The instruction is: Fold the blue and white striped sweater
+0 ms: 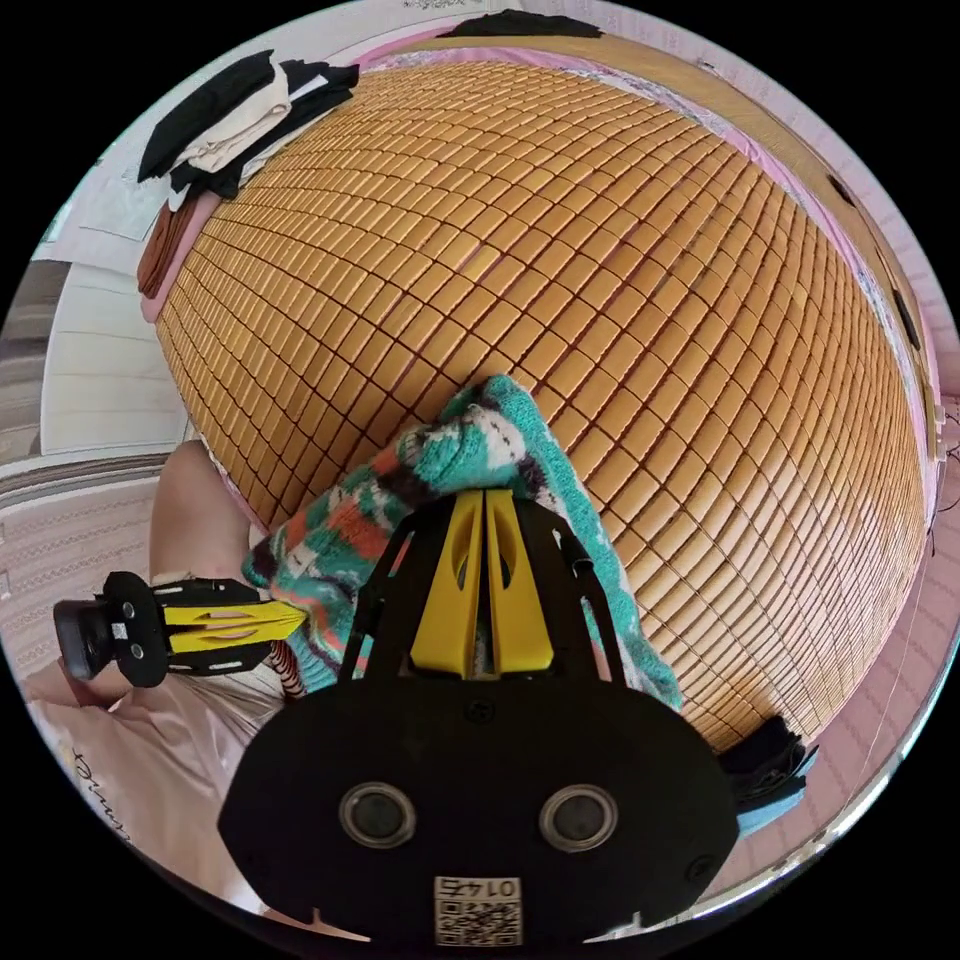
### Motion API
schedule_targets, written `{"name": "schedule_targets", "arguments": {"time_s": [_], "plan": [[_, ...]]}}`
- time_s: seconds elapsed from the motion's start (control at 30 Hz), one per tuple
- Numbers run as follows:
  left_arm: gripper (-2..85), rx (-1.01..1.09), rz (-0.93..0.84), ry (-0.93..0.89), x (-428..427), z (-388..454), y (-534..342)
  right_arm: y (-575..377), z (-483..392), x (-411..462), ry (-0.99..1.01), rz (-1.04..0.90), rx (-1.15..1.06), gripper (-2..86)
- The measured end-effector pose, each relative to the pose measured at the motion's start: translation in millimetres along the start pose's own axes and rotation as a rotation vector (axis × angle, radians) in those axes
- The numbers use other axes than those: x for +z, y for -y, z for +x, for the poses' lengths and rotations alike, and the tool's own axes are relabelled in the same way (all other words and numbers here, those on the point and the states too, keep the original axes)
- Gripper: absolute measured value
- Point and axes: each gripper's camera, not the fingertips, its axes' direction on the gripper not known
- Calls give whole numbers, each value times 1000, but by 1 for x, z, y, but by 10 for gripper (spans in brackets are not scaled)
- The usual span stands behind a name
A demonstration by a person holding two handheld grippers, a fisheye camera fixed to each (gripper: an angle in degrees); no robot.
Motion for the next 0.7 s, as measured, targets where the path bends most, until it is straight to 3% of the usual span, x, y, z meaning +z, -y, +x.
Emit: {"name": "schedule_targets", "arguments": {"time_s": [0.23,0.33,0.43,0.7], "plan": [[-10,32,173,92,-39,-1,29,-112,19,-100,123,420,57,-4],[-10,62,197,154,-34,-6,60,-156,35,-109,22,379,158,-4],[-10,61,56,302,0,-25,89,-172,53,-85,-66,244,229,-4],[-2,-139,48,41,15,-100,104,-187,122,-68,180,292,384,-1]]}}
